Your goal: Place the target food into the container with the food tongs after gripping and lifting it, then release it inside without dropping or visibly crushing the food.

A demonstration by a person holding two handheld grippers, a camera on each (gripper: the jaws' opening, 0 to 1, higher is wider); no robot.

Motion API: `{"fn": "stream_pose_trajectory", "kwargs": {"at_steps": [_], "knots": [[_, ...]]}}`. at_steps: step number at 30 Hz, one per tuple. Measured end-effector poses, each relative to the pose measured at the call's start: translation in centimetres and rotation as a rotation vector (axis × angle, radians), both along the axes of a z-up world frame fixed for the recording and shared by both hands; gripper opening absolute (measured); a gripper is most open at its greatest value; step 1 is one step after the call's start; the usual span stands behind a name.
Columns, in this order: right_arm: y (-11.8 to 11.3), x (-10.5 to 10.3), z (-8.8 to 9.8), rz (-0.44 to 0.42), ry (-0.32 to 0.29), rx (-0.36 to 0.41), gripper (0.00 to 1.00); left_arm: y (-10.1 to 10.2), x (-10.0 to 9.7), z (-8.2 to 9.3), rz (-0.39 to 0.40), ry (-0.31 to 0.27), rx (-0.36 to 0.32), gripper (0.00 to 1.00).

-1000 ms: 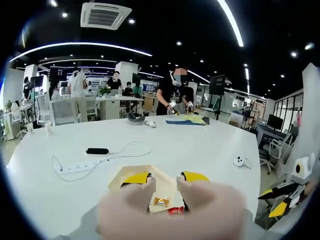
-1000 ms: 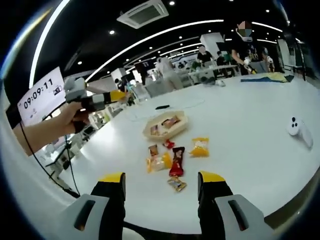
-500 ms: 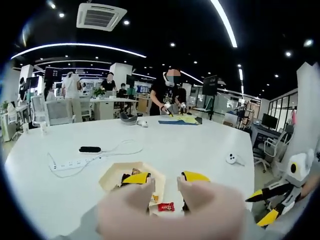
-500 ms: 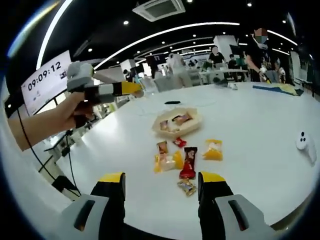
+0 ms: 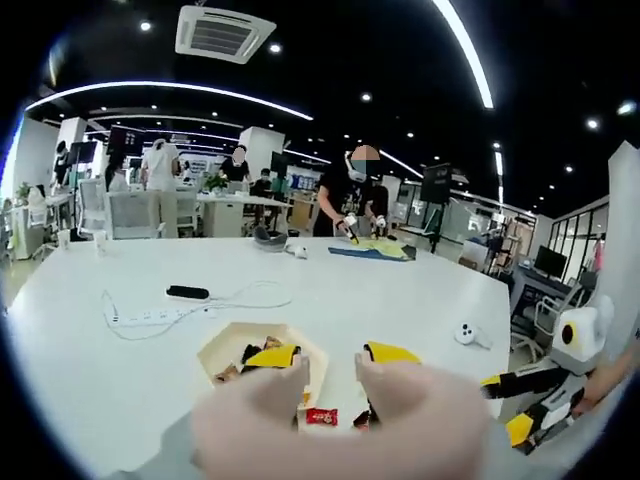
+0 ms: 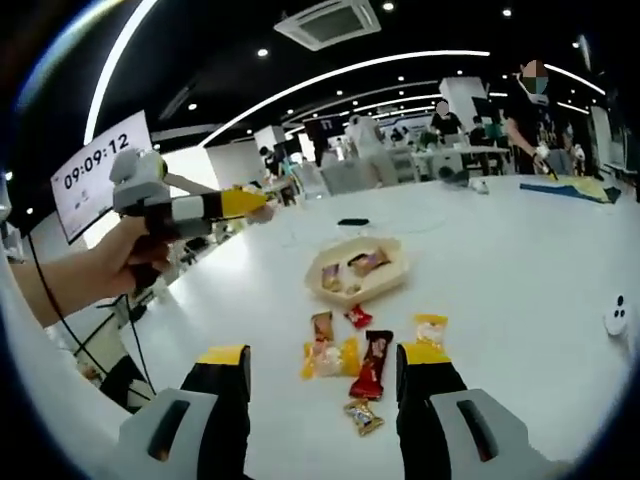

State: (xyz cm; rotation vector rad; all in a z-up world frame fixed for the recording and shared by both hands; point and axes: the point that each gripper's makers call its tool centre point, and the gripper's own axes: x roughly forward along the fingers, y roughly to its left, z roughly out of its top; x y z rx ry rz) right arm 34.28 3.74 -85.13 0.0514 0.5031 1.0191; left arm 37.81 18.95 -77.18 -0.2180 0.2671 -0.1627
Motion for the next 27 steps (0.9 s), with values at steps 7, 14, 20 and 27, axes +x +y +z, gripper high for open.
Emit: {"fn": "stream_pose_trajectory", "kwargs": {"at_steps": [7,14,20,27], "knots": [[0.2,1.8,0.9,0.018,0.01,0.047,0.6,-0.9,-0.4,0.0,0.027,0.018,-0.015,0.24],[0.8,1.4,0.2,0.09,0.026,0.049,0.64,-0.2,-1.4,0.7,0.103,0.028,-0.012,0.24],[0.5,1.3,0.5,0.125,0.028,0.087,0.79,-0.1,-2.5,0.3,0.173,0.049,-0.014,0.24],[0.1,0.4,0.9,0.21,0.025,0.095,0.82,-1.7,-3.5,0.4,0.234,0.085,-0.026,0.24]]}}
